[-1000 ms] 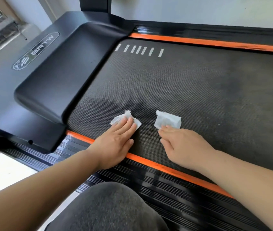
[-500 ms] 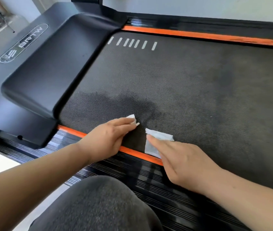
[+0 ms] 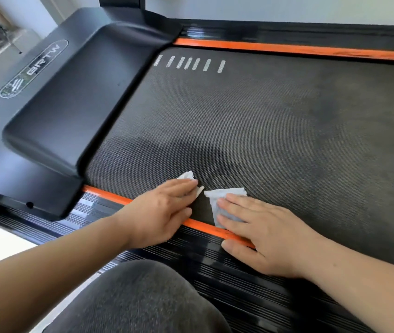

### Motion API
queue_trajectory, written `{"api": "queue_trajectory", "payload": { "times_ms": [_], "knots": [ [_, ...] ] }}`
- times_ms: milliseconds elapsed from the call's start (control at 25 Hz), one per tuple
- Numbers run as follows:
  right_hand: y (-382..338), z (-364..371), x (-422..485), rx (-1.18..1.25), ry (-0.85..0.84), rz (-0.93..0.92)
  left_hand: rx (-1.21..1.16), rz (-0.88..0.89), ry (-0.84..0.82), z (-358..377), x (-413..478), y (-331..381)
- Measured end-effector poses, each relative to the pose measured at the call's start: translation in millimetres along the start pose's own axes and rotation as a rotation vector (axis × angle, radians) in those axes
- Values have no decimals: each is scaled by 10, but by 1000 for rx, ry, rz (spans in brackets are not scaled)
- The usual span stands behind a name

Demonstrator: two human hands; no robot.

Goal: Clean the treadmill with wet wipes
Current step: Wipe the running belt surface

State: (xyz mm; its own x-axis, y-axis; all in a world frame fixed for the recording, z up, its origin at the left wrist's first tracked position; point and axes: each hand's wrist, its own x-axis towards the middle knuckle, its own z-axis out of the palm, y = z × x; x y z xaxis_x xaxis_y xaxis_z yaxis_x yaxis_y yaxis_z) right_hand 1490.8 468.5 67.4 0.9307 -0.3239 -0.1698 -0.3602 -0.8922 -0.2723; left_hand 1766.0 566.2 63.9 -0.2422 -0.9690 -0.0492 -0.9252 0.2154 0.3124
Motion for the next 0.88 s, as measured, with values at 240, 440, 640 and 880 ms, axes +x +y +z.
{"api": "queue_trajectory", "payload": {
  "times_ms": [240, 440, 640, 880],
  "knots": [
    [127, -79, 144, 4, -18, 455, 156, -115, -159, -40, 51, -98],
    [262, -143, 153, 33, -51, 419, 104, 47, -216, 119, 313, 347],
    [322, -124, 118, -15, -86, 247, 73, -74, -181, 3, 498, 148],
    [389, -99, 151, 17, 0, 341, 98, -40, -126, -7, 500, 89]
  ]
}}
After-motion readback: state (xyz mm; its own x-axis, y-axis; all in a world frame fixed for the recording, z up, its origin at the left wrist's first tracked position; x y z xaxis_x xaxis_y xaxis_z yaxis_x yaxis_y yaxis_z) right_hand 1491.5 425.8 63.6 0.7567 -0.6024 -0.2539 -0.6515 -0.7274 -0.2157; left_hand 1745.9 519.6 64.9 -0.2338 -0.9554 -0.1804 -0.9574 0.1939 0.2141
